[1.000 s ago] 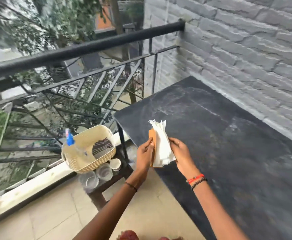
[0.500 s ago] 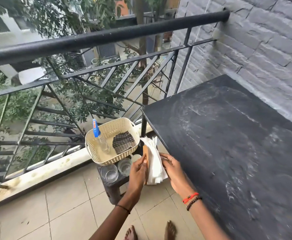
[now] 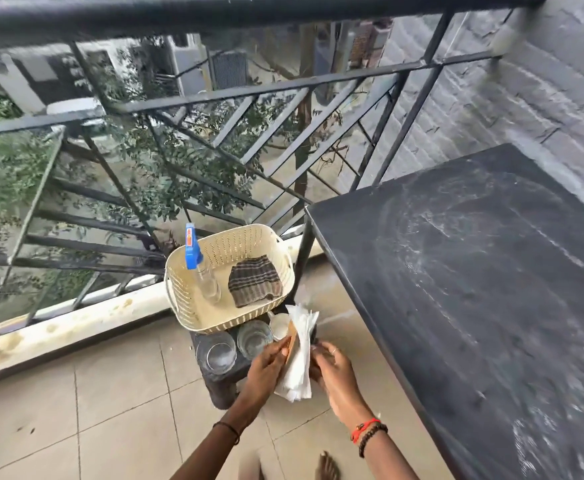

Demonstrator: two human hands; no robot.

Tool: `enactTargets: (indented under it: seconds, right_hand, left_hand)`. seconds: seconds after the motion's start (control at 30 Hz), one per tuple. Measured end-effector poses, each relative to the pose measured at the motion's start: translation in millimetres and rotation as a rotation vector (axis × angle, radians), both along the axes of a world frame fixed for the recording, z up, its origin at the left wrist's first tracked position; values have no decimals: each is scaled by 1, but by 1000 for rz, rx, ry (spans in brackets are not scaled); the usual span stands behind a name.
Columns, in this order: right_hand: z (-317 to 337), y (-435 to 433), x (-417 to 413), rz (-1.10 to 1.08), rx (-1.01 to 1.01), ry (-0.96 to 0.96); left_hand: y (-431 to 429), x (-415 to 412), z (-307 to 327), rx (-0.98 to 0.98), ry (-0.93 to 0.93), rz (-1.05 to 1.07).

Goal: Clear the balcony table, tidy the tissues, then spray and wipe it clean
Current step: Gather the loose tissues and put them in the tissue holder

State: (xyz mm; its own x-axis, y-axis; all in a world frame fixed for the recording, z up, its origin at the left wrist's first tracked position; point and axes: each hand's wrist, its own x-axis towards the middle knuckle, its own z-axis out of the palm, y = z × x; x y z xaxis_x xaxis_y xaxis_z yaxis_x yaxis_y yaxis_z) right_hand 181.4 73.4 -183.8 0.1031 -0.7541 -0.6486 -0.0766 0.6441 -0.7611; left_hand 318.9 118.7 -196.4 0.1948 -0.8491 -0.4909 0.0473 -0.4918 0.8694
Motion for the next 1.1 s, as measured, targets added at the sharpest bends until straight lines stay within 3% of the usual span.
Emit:
enactTargets:
  seconds: [0.6, 1.1]
  right_hand:
    - [-66, -78, -15, 258, -217, 581]
    - [-95, -106, 16, 382, -270, 598]
  left_hand:
    - [-38, -37, -75, -12, 73, -69]
    - [-47, -31, -99, 52, 46, 32]
